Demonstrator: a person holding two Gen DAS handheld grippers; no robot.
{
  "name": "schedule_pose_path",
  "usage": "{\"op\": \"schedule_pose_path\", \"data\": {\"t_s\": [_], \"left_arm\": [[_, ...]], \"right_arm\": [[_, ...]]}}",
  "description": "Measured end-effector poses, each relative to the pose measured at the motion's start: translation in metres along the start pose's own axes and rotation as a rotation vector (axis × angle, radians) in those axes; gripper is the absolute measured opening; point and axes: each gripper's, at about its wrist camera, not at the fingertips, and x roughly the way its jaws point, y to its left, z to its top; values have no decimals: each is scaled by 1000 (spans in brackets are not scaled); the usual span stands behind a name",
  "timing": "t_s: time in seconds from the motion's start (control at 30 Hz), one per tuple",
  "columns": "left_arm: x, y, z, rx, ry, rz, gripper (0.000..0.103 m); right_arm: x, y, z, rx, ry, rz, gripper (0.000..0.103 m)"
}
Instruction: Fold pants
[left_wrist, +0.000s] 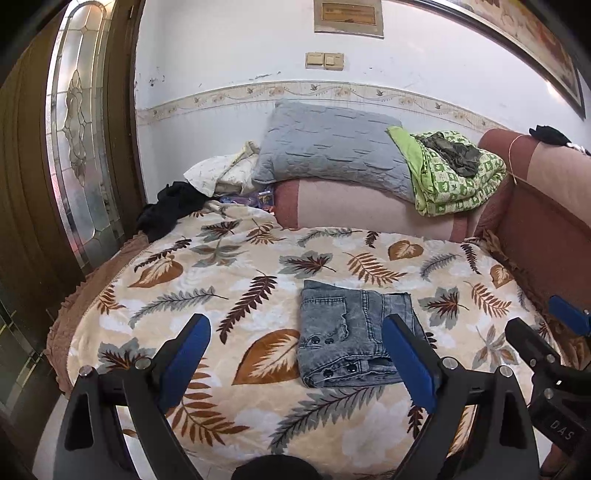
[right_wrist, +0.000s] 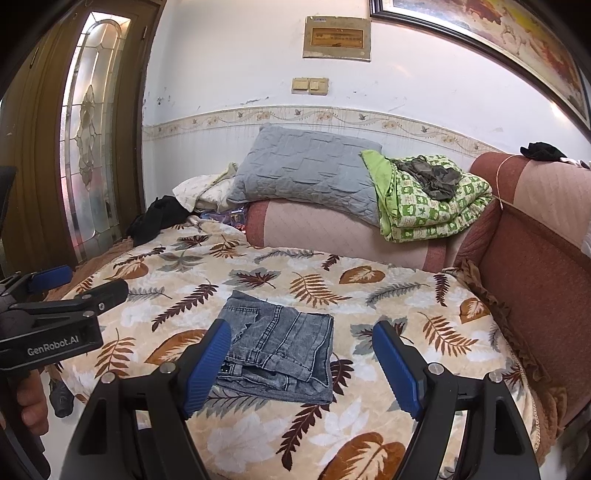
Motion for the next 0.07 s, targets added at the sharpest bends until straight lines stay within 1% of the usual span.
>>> {"op": "schedule_pose_path", "data": {"t_s": [0.07], "left_arm": [[3, 1, -1, -4, 5, -2, 94]], "right_arm": [[3, -1, -1, 3, 7, -2, 82]]}}
